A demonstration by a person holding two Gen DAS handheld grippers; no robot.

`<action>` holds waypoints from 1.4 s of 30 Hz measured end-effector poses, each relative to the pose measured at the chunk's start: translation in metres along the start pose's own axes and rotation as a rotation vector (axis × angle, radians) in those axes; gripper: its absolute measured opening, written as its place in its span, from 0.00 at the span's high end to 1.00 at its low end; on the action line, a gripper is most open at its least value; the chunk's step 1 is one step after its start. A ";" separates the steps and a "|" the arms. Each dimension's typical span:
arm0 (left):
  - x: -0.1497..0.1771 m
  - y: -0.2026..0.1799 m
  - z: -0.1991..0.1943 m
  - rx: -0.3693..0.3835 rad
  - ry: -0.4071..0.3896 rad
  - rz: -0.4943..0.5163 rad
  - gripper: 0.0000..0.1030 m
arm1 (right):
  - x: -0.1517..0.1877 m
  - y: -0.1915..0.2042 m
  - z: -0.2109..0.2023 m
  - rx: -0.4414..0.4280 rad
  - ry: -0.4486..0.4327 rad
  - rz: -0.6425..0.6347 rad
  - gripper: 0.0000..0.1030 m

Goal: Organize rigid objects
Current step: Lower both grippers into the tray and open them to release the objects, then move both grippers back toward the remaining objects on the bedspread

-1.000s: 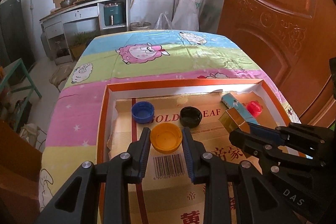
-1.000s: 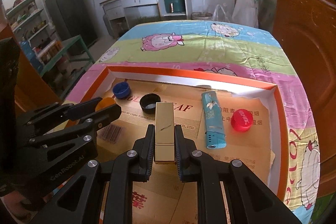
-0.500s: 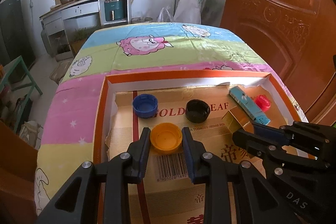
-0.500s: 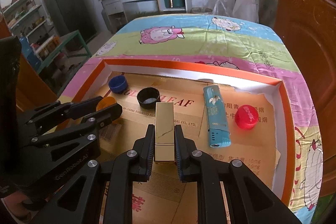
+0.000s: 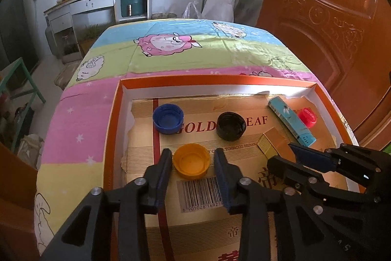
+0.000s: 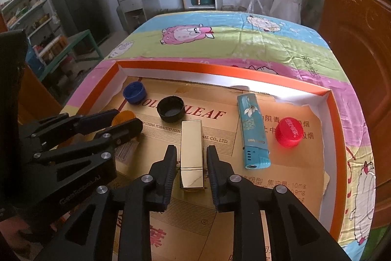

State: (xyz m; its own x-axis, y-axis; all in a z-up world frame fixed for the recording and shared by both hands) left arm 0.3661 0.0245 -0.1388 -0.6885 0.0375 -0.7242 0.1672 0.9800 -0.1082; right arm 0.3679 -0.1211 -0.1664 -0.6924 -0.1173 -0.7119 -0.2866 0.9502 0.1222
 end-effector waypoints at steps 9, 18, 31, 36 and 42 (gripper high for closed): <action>-0.001 -0.001 -0.004 -0.005 -0.005 0.002 0.62 | -0.001 -0.001 -0.004 -0.002 -0.009 0.006 0.74; -0.005 -0.004 -0.017 -0.005 -0.027 0.004 0.62 | -0.002 -0.001 -0.019 0.001 -0.028 0.011 0.74; -0.006 -0.016 -0.050 0.006 -0.069 0.007 0.62 | 0.001 0.002 -0.055 0.012 -0.063 0.017 0.74; -0.004 -0.020 -0.064 0.010 -0.081 0.009 0.62 | 0.003 0.004 -0.071 0.019 -0.076 0.019 0.74; 0.000 -0.025 -0.082 0.016 -0.100 0.008 0.62 | 0.006 0.008 -0.090 0.025 -0.094 0.017 0.74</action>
Point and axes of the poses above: each gripper's, at about its wrist camera, not at the fingertips, and z roughly the way its jaws point, y to its left, x to its underside, the point moved 1 cm from there along z, roughly the way its jaws point, and after that the axes turned 10 degrees about -y, right-handed, at the moved point
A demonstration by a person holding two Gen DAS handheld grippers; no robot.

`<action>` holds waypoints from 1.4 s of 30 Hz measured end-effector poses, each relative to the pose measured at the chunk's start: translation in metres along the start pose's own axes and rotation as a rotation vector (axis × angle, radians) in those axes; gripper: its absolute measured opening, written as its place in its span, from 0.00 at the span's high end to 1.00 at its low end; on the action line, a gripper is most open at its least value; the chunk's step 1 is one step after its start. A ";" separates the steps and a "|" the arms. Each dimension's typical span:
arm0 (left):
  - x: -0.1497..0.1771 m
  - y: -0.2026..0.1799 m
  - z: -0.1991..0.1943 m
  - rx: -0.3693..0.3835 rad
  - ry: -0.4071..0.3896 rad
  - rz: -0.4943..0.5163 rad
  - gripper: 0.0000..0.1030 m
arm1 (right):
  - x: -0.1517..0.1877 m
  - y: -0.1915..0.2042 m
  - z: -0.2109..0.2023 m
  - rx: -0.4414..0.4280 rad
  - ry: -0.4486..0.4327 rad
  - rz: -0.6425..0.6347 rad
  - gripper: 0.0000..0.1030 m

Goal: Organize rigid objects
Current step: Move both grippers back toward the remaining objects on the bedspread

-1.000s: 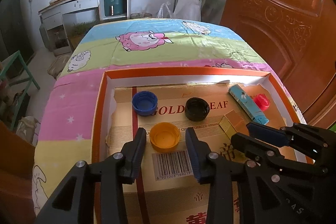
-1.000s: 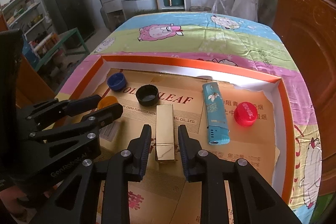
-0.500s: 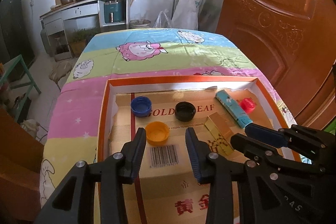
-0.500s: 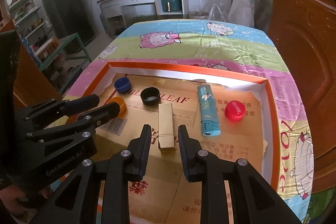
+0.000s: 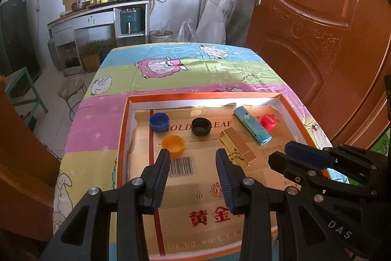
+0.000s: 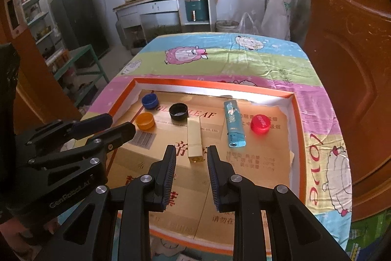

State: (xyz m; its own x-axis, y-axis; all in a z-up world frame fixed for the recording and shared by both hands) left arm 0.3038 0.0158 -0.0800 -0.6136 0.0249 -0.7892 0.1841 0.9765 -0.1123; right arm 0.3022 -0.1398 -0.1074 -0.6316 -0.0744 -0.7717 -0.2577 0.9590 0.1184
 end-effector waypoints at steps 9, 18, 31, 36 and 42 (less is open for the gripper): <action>0.004 -0.003 -0.027 0.007 -0.021 -0.002 0.62 | 0.003 0.009 -0.026 0.008 -0.025 -0.008 0.74; 0.008 -0.008 -0.057 0.012 -0.051 0.000 0.62 | 0.008 0.020 -0.056 0.013 -0.054 -0.019 0.74; 0.018 -0.016 -0.105 0.012 -0.102 0.010 0.62 | 0.018 0.034 -0.104 0.026 -0.106 -0.035 0.74; 0.026 -0.016 -0.122 0.013 -0.116 0.008 0.62 | 0.026 0.038 -0.122 0.036 -0.122 -0.036 0.74; 0.039 -0.012 -0.135 0.014 -0.119 -0.001 0.62 | 0.040 0.041 -0.136 0.052 -0.124 -0.028 0.74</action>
Point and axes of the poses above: each gripper's, at about its wrist camera, not at the fingertips, and z roughly the way its jaws point, y to its left, x to its underside, the point moved 1 cm from there along z, roughly the way its jaws point, and after that the axes turned 10 degrees about -y, right-handed, at the moved point
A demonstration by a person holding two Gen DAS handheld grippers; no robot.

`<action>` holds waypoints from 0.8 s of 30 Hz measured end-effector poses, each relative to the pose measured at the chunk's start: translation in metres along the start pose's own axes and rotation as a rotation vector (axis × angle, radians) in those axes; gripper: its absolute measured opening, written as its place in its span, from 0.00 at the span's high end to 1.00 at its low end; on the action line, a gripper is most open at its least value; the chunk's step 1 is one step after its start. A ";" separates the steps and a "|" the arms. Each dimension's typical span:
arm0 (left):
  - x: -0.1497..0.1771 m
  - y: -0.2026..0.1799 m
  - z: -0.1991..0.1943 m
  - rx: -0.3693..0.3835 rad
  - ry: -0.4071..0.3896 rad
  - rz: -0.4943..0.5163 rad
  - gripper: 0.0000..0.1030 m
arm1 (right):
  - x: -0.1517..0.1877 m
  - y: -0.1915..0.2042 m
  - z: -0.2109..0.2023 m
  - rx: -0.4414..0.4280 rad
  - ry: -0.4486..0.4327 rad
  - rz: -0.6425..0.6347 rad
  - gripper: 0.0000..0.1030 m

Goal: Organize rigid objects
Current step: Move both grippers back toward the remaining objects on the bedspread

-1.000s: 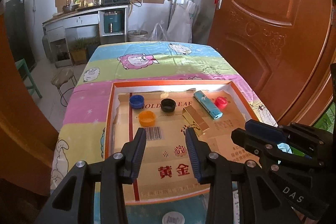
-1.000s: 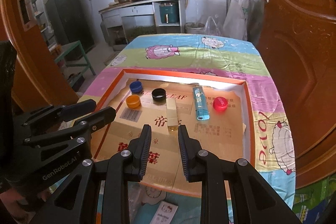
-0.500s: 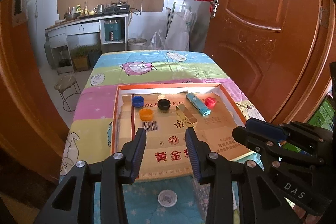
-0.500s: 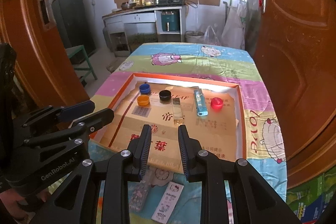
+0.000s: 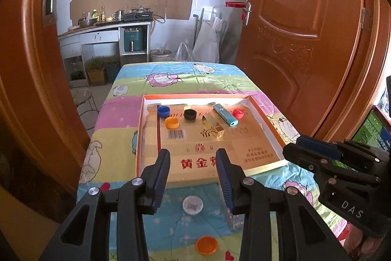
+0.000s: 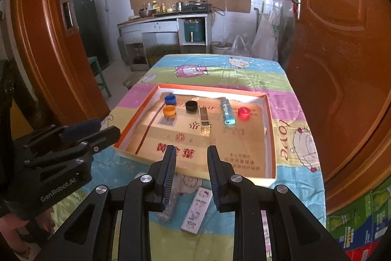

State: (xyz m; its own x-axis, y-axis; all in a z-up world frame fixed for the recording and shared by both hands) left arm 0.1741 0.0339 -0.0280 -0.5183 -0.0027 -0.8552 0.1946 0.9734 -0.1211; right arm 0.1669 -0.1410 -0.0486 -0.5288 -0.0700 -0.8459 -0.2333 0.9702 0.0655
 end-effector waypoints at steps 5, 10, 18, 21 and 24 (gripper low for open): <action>0.013 0.002 -0.006 0.005 0.011 -0.009 0.62 | 0.013 -0.002 -0.006 0.015 0.015 0.011 0.74; 0.030 0.001 -0.005 0.015 0.034 -0.011 0.62 | 0.028 -0.002 -0.004 0.027 0.039 0.022 0.74; 0.065 -0.005 -0.005 0.053 0.065 0.013 0.62 | 0.055 -0.001 0.002 0.030 0.078 0.030 0.50; 0.080 -0.007 -0.005 0.074 0.083 0.021 0.62 | 0.063 0.001 0.003 0.024 0.089 0.031 0.49; 0.096 -0.011 -0.006 0.083 0.098 0.038 0.58 | 0.071 0.001 0.005 0.025 0.104 0.031 0.49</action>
Point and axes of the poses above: each gripper's, at about its wrist camera, not at the fingertips, and z roughly the way its jaws point, y to its left, x to its underside, the point moved 1 cm from there along z, roughly the way its jaws point, and after that the axes turned 10 degrees about -y, right-handed, at the moved point
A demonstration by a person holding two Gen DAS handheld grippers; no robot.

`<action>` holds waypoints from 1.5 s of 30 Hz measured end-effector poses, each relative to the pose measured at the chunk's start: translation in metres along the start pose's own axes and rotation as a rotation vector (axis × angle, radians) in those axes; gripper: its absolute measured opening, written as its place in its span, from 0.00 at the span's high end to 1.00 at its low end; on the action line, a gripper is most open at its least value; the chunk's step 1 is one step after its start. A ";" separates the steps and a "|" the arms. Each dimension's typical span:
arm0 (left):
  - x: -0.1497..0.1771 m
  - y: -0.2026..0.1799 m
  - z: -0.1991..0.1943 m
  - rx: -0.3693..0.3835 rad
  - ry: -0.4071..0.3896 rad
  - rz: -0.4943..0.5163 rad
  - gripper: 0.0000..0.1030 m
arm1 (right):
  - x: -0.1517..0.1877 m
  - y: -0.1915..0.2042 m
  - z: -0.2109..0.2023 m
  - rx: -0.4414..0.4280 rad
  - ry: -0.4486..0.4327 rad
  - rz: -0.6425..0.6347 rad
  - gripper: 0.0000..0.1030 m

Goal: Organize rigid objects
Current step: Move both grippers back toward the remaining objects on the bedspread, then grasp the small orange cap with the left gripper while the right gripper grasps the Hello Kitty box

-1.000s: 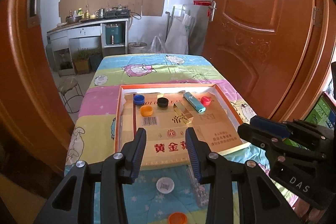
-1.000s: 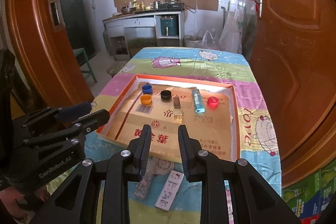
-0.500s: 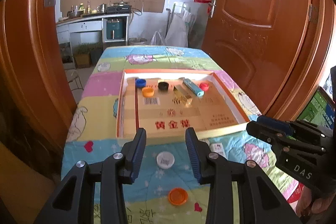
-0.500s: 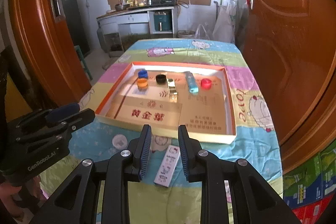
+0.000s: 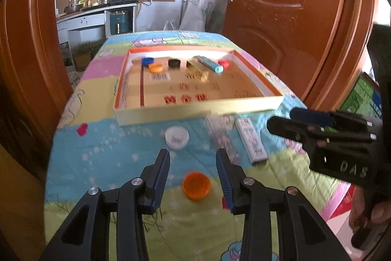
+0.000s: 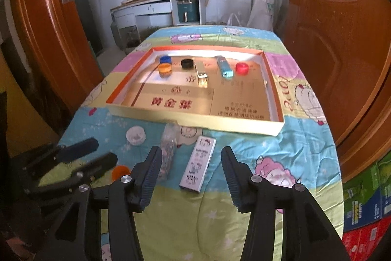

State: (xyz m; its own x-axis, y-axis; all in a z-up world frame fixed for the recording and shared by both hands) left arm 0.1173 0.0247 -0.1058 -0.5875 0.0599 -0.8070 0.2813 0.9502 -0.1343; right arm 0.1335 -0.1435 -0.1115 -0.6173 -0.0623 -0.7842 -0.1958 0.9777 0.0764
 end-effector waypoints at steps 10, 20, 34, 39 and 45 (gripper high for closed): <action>0.027 -0.007 0.010 0.014 0.036 0.038 0.57 | 0.014 -0.008 0.016 0.020 0.045 0.026 0.49; 0.034 -0.006 0.025 -0.014 0.063 0.043 0.57 | 0.018 -0.016 0.028 0.036 0.063 0.041 0.49; 0.035 -0.006 0.025 -0.059 0.041 0.044 0.70 | 0.021 -0.010 0.058 0.068 0.096 0.008 0.49; 0.034 0.000 0.023 -0.063 0.037 0.023 0.71 | 0.022 -0.008 0.067 0.073 0.105 0.003 0.56; 0.031 0.007 0.019 -0.062 0.025 -0.005 0.71 | 0.023 0.001 0.069 0.073 0.110 -0.029 0.72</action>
State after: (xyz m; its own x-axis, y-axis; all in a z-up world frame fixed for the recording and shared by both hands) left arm 0.1150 0.0270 -0.1429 -0.6080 0.0620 -0.7915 0.2315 0.9675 -0.1020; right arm 0.1714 -0.1306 -0.1723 -0.6926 -0.1079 -0.7132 -0.1613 0.9869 0.0072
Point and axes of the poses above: each gripper's, at about its wrist camera, not at the fingertips, and z roughly the way its jaws point, y to its left, x to its underside, the point moved 1 cm from there along z, roughly the way its jaws point, and after that the axes turned 10 degrees about -y, right-handed, at the moved point
